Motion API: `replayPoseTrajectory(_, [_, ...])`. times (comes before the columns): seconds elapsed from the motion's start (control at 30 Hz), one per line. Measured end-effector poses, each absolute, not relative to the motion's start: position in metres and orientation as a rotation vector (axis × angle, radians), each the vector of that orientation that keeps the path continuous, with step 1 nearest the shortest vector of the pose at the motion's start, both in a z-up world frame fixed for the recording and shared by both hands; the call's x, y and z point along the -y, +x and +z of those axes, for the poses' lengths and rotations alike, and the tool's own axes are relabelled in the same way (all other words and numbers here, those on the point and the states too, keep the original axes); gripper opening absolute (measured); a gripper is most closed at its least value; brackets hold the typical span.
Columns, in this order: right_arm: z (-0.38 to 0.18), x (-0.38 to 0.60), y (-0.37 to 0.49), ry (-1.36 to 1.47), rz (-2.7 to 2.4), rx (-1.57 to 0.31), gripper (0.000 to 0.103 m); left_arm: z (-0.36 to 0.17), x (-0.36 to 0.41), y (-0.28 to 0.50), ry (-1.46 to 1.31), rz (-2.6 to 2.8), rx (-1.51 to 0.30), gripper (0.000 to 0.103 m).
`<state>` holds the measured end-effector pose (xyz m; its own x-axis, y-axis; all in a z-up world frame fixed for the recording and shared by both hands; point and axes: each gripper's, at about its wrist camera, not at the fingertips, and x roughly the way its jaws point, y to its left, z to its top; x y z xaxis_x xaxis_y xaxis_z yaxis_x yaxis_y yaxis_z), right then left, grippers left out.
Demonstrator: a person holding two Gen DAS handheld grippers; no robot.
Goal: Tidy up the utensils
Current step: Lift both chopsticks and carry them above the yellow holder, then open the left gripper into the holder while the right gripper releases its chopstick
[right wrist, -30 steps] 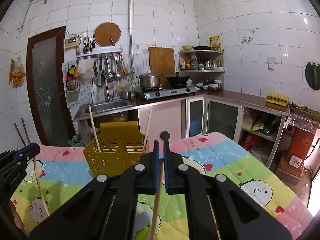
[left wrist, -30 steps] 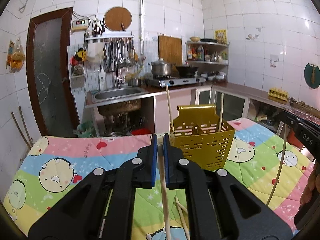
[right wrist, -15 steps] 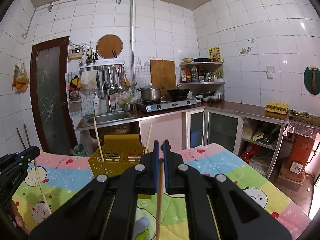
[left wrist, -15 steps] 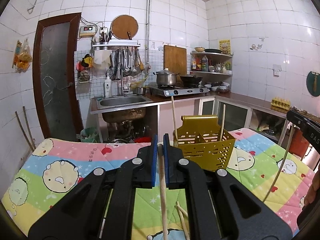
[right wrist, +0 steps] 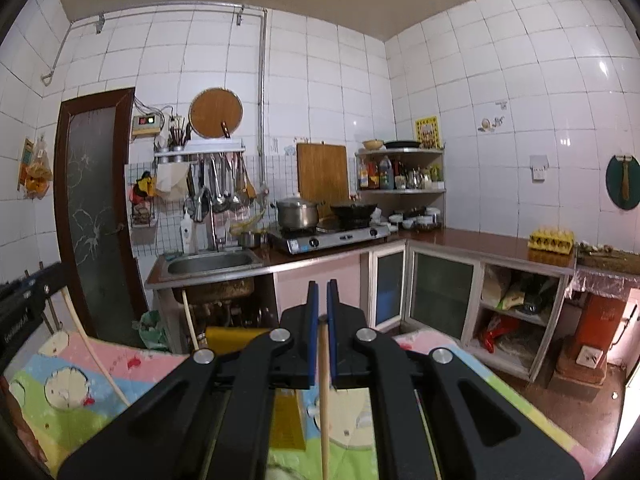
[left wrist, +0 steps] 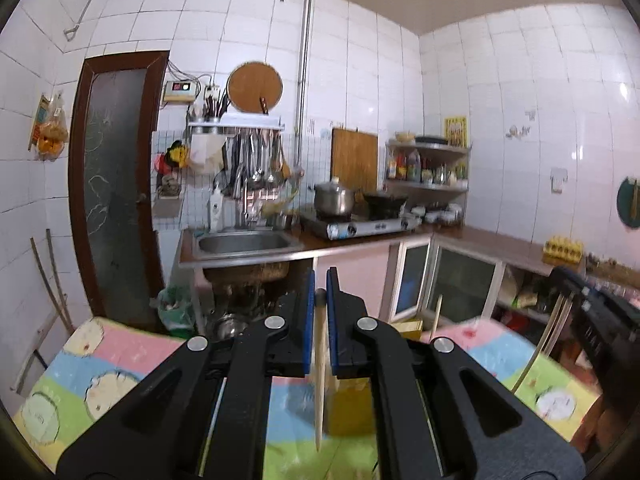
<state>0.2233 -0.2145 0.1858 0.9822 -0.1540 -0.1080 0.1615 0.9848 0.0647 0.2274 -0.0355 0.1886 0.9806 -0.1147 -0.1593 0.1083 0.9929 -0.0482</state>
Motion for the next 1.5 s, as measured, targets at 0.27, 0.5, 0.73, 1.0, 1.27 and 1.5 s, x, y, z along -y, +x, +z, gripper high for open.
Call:
replayPoseTrajectory(0.27, [0.233, 0.209, 0.263, 0.102, -0.119, -0.045, 0.004, 0.239, 0.044, 0.265, -0.118, -0.152, -0.086, 0.004])
replayPoseTrajectory(0.5, [0.247, 0.209, 0.299, 0.139, -0.106, -0.022, 0.004, 0.230, 0.060, 0.308, -0.132, -0.145, -0.081, 0.004])
replayPoseTrajectory(0.73, [0.212, 0.204, 0.337, 0.133, -0.095, -0.070, 0.004, 0.182, 0.065, 0.351, -0.134, -0.134, -0.149, 0.004])
replayPoseTrajectory(1.0, [0.156, 0.205, 0.367, 0.069, -0.095, -0.200, 0.004, 0.118, 0.055, 0.386, -0.124, -0.098, -0.287, 0.005])
replayPoseTrajectory(1.27, [0.165, 0.225, 0.353, 0.084, -0.140, -0.270, 0.062, 0.145, 0.028, 0.352, -0.146, -0.051, -0.241, 0.089])
replayPoseTrajectory(1.5, [0.165, 0.246, 0.306, 0.110, -0.173, -0.369, 0.062, 0.172, -0.002, 0.304, -0.112, -0.042, -0.242, 0.098])
